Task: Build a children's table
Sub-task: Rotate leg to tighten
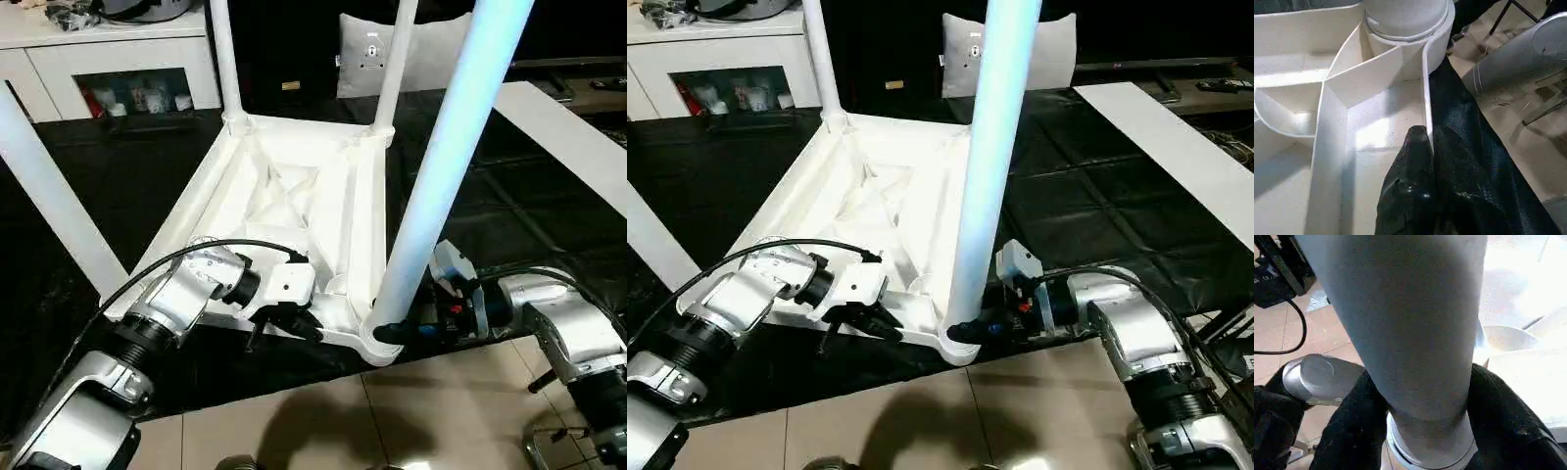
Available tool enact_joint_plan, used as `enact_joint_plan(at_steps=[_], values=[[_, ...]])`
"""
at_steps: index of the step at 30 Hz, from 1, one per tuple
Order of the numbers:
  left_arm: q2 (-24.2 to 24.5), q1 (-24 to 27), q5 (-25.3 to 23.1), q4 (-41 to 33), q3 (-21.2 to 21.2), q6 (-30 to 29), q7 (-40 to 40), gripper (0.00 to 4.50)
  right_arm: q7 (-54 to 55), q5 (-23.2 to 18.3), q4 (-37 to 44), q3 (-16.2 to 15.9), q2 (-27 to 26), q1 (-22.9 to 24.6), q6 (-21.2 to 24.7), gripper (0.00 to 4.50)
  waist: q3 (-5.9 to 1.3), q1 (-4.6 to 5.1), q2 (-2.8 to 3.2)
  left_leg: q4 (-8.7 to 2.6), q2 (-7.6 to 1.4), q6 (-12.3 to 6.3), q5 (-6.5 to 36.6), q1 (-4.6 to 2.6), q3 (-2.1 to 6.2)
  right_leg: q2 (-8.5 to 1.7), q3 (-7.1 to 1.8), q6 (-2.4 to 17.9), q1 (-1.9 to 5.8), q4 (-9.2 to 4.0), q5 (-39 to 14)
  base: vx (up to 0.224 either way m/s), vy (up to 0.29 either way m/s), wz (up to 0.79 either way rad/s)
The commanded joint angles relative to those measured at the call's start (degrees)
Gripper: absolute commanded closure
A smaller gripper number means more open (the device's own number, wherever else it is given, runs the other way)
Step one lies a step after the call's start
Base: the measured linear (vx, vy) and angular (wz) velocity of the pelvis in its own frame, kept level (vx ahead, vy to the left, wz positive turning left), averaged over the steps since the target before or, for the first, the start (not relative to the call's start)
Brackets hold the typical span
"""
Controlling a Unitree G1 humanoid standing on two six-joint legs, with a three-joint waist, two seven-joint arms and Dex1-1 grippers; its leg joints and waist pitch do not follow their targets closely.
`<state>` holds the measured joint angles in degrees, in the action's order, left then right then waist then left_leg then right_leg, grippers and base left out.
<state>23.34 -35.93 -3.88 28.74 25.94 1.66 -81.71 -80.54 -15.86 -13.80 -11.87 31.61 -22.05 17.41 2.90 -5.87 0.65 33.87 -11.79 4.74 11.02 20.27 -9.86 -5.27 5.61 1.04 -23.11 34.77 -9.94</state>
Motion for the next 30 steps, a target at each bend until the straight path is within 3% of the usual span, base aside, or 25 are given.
enact_joint_plan(at_steps=[1, 4, 5, 7, 8, 9, 10, 12, 14, 16, 17, 19, 25, 26, 29, 30], values=[[-0.6, 0.9, 0.4, -1.1, 2.0, 0.4, -2.2, 4.50, -0.3, -0.9, 1.1, -0.9, -0.5, 0.5, 0.8, 2.51, -3.76, 0.23, -0.54, -3.74, -1.47, -3.28, 10.0, 0.10, -0.02, -3.07, -2.91, 11.1, 3.36, -4.41, -15.2, 0.000, 0.000, 0.00], [-2.1, 1.0, 1.8, -1.8, 0.7, -3.6, -0.6, 4.50, 5.1, -0.6, 1.1, 0.4, -3.0, 0.7, 2.3, 2.52, -3.65, 0.40, -0.48, -3.85, -1.46, -2.96, 10.4, 0.12, -0.04, -3.05, -2.91, 10.9, 3.30, -4.53, -16.3, 0.000, 0.000, 0.00], [-3.4, 0.8, 2.0, -1.9, 0.1, -6.3, 1.3, 4.50, 11.1, 1.0, 0.1, 1.4, -5.3, 0.1, 2.7, 2.52, -3.40, 0.70, -0.52, -4.02, -1.32, -2.39, 12.3, 0.03, 0.06, -3.07, -2.74, 9.9, 3.20, -5.00, -20.4, 0.000, 0.000, 0.00], [-3.4, 0.8, 2.0, -1.9, 0.1, -6.3, 1.3, 4.50, 11.1, 1.0, 0.1, 1.4, -5.3, 0.1, 2.7, 2.52, -3.22, 1.06, -0.53, -4.07, -1.21, -1.77, 13.5, -0.09, 0.13, -3.12, -2.72, 8.9, 3.00, -5.37, -23.7, 0.000, 0.000, 0.00], [-6.1, 0.6, 2.8, -2.5, -1.2, -10.2, 4.9, 4.50, 21.6, 3.3, -2.2, 3.3, -9.5, -1.8, 4.8, 2.53, -3.13, 1.35, -0.71, -4.13, -1.00, -1.46, 14.3, 0.05, 0.29, -3.17, -2.56, 7.4, 3.27, -5.72, -26.9, 0.000, 0.000, 0.00], [-6.2, 0.6, 2.8, -2.5, -1.2, -10.3, 5.0, 4.50, 21.9, 3.3, -2.2, 3.3, -9.6, -1.9, 4.9, 2.53, -3.00, 1.50, 0.11, -4.21, -1.01, -0.93, 14.6, -0.01, 0.34, -3.16, -2.62, 7.2, 3.12, -5.67, -27.7, 0.000, 0.000, 0.00], [-8.5, 0.1, 2.8, -2.8, -2.3, -13.6, 9.0, 4.50, 29.3, 4.5, -3.7, 4.6, -12.8, -3.2, 7.6, 2.53, -2.91, 2.29, -0.31, -4.16, -0.80, -0.15, 16.0, -0.14, 0.45, -3.02, -2.28, 6.1, 2.84, -6.16, -30.3, 0.000, 0.000, 0.00], [-10.0, -0.4, 2.0, -2.6, -2.6, -15.5, 12.0, 4.50, 33.5, 5.1, -4.3, 5.1, -15.0, -3.6, 9.6, 2.54, -2.93, 3.83, -0.29, -3.98, -0.34, 0.51, 16.9, 0.16, 0.84, -2.97, -1.65, 4.0, 3.02, -6.76, -34.1, 0.000, 0.000, 0.00], [-10.7, -0.7, 1.5, -2.3, -2.7, -16.4, 13.5, 4.50, 35.7, 5.4, -4.6, 5.4, -16.2, -3.7, 10.6, 2.55, -3.03, 4.56, -0.30, -3.94, -0.24, 0.00, 17.4, 0.41, 1.00, -2.91, -1.43, 3.3, 3.10, -7.03, -34.2, 0.000, 0.000, 0.00], [-13.6, -2.5, -1.6, 0.1, -3.3, -18.5, 21.0, 4.50, 44.7, 7.1, -7.2, 6.9, -20.7, -4.8, 11.8, 2.55, -3.13, 5.28, -0.15, -3.92, -0.31, -0.48, 17.0, 0.26, 0.87, -2.80, -1.56, 4.1, 2.71, -7.11, -32.2, 0.000, 0.000, 0.00], [-14.2, -3.0, -2.4, 0.7, -3.3, -18.7, 22.7, 4.50, 46.5, 7.4, -8.0, 7.3, -21.5, -5.1, 11.8, 2.55, -3.18, 5.50, -0.48, -3.82, -0.24, -0.53, 17.5, 0.07, 0.94, -2.76, -1.33, 4.4, 2.63, -7.24, -32.2, 0.000, 0.000, 0.00], [-15.0, -3.8, -4.1, 1.9, -2.8, -18.8, 25.0, 4.50, 48.1, 6.3, -9.7, 8.5, -22.9, -5.8, 10.5, 2.00, -3.19, 5.44, -0.25, -3.81, -0.23, -1.22, 17.4, -0.22, 0.76, -2.82, -1.54, 4.8, 2.40, -7.41, -31.5, 0.000, 0.000, 0.00], [-15.5, -3.9, -4.7, 1.3, -3.3, -20.0, 26.2, 4.50, 46.1, 6.8, -7.7, 8.6, -22.4, -5.6, 8.5, 1.52, -3.55, 4.58, -0.22, -4.04, -0.84, -2.42, 14.8, -0.18, 0.43, -2.80, -2.45, 9.5, 2.79, -6.03, -20.4, 0.000, 0.000, 0.00], [-14.4, -3.5, -5.0, 1.0, -3.1, -19.2, 25.4, 4.50, 44.5, 6.9, -6.6, 8.6, -20.9, -4.8, 7.6, 1.37, -3.67, 4.12, 0.02, -3.99, -0.92, -2.80, 13.3, 0.05, 0.35, -2.87, -2.62, 10.2, 3.12, -5.57, -17.8, 0.000, 0.000, 0.00], [-14.1, -3.4, -5.0, 1.1, -3.0, -18.7, 25.2, 4.50, 44.0, 6.9, -6.2, 8.6, -20.5, -4.5, 7.6, 1.25, -3.81, 3.58, -0.14, -3.90, -0.90, -3.29, 11.0, 0.14, 0.21, -2.85, -2.68, 11.2, 3.33, -5.19, -14.2, 0.000, 0.000, 0.00], [-13.6, -3.4, -5.1, 1.3, -3.0, -18.3, 24.8, 4.50, 42.5, 6.8, -5.6, 8.3, -19.3, -3.9, 7.2, 1.01, -3.78, 3.48, -0.23, -3.87, -0.80, -3.42, 10.8, 0.23, 0.16, -2.88, -2.62, 11.0, 3.47, -5.28, -14.8, 0.000, 0.000, 0.00]])
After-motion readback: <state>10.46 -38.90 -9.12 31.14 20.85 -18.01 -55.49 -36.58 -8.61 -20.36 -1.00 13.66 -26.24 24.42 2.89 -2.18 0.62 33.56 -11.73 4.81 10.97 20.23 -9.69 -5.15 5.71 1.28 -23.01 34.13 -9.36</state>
